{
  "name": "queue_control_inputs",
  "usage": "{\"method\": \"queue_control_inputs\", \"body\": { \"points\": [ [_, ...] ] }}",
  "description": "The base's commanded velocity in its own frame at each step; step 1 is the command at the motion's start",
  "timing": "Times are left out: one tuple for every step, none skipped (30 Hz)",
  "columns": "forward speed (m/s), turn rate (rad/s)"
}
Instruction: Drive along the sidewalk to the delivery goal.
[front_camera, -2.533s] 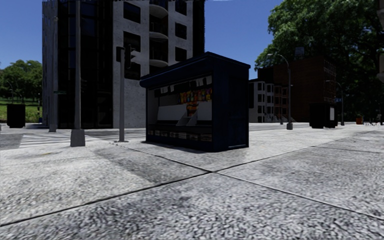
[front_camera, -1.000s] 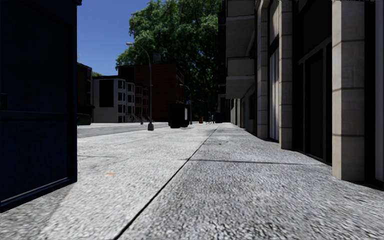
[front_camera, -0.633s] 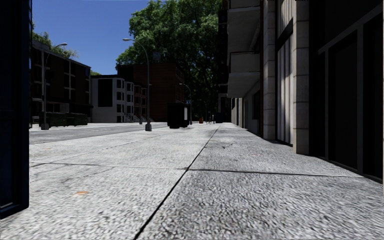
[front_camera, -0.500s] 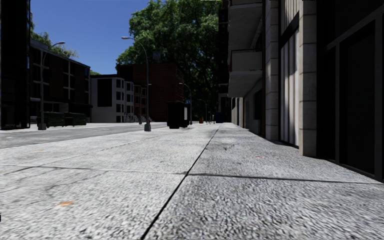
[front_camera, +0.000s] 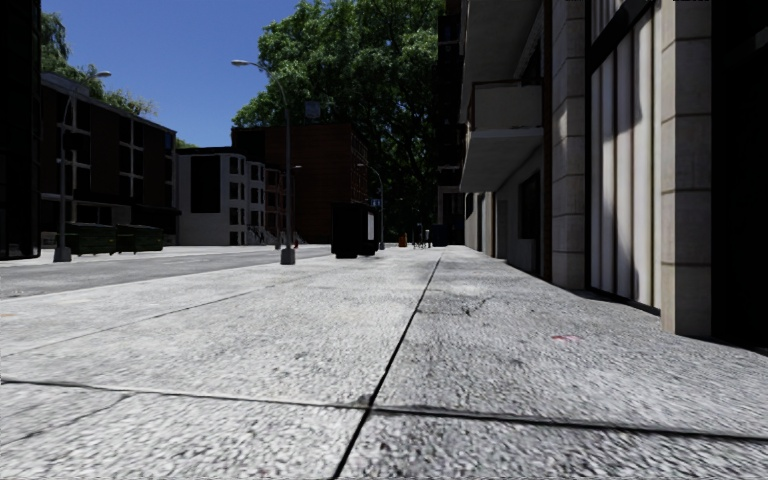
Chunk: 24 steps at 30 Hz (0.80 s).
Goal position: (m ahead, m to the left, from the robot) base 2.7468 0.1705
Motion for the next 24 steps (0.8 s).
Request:
{"method": "queue_control_inputs", "body": {
  "points": [
    [2.0,0.0],
    [2.0,0.0],
    [2.0,0.0],
    [2.0,0.0],
    [2.0,0.0],
    [2.0,0.0],
    [2.0,0.0],
    [2.0,0.0],
    [2.0,0.0],
    [2.0,0.0],
    [2.0,0.0],
    [2.0,0.0],
    [2.0,0.0],
    [2.0,0.0],
    [2.0,0.0],
    [2.0,0.02],
    [2.0,0.13],
    [2.0,0.13],
    [2.0,0.28],
    [2.0,0.35],
    [2.0,0.35],
    [2.0,0.37],
    [2.0,0.37],
    [2.0,0.34]
  ]
}}
